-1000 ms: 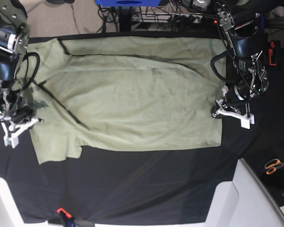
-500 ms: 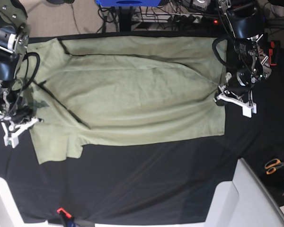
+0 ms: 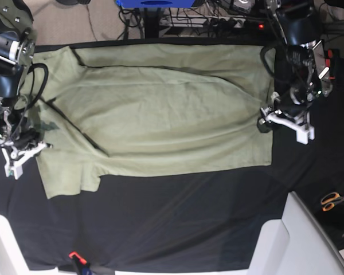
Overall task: Fold the T-shirt properly
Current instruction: 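Grasp the hem corner with the left gripper and pull it outward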
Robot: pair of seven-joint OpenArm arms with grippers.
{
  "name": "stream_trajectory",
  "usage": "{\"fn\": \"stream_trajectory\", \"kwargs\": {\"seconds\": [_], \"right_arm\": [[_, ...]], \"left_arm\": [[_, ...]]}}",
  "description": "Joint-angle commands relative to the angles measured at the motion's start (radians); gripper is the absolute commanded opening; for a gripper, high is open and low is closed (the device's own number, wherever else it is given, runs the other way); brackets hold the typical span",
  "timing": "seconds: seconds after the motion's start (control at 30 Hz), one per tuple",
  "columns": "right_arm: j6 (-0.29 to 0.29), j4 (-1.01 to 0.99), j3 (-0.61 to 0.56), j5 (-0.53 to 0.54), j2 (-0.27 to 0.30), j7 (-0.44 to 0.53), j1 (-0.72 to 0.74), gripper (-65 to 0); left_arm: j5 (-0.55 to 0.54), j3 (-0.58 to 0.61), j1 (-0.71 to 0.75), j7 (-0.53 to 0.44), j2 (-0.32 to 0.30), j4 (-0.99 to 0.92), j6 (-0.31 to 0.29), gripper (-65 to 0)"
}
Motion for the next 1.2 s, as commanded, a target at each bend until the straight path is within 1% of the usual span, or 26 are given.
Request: {"fn": "stream_trajectory", "kwargs": {"seconds": [0.0,0.03,0.07,0.1,0.17,0.23,0.4,0.63,0.73,0.8,0.87,0.93,1.07,1.17], "right_arm": [[0.015,0.002,-0.006,-0.004,-0.002,-0.042,0.004,-64.8],[0.015,0.002,-0.006,-0.004,-0.002,-0.042,0.004,-64.8],[0.015,0.002,-0.006,-0.004,-0.002,-0.042,0.004,-64.8],[0.015,0.002,-0.006,-0.004,-0.002,-0.042,0.004,-64.8],[0.015,0.002,-0.006,-0.004,-0.002,-0.042,0.004,-64.8],[0.015,0.002,-0.006,-0.004,-0.002,-0.042,0.004,-64.8],[0.015,0.002,-0.008,-0.004,-0.002,-0.044,0.004,-64.8],[0.015,0.002,-0.008,-0.004,-0.002,-0.042,0.004,-64.8],[0.015,0.002,-0.008,-0.004,-0.002,-0.042,0.004,-64.8],[0.015,0.002,-0.008,-0.004,-0.002,-0.042,0.004,-64.8],[0.015,0.002,-0.008,-0.004,-0.002,-0.042,0.004,-64.8],[0.015,0.002,-0.008,-0.004,-0.002,-0.042,0.004,-64.8],[0.015,0.002,-0.008,-0.004,-0.002,-0.042,0.004,-64.8],[0.015,0.002,-0.008,-0.004,-0.002,-0.042,0.004,-64.8]], "left_arm": [[0.020,-0.024,0.011,0.014,-0.014,0.028,0.018,-20.4],[0.023,-0.050,0.014,0.025,-0.014,0.049,0.018,-16.3],[0.023,-0.078,0.009,0.040,-0.014,0.062,0.018,-14.0],[0.028,-0.102,0.001,0.060,-0.014,0.065,0.018,-13.0],[0.031,-0.125,-0.043,0.082,-0.014,0.060,0.018,-13.2],[0.049,-0.122,-0.088,0.086,-0.025,0.031,0.018,-13.2],[0.120,-0.122,-0.213,0.083,-0.023,-0.080,0.018,-13.2],[0.197,-0.121,-0.342,0.074,-0.023,-0.238,0.014,-13.2],[0.215,-0.107,-0.371,0.031,-0.020,-0.277,0.014,-13.3],[0.206,-0.052,-0.373,0.010,-0.020,-0.310,0.014,-13.3],[0.206,0.016,-0.385,-0.033,-0.020,-0.339,0.014,-13.3],[0.204,0.047,-0.399,-0.066,-0.020,-0.391,0.014,-13.3],[0.204,0.048,-0.425,-0.119,-0.005,-0.494,0.014,-13.3],[0.204,0.047,-0.430,-0.124,0.000,-0.515,0.014,-13.5]]}}
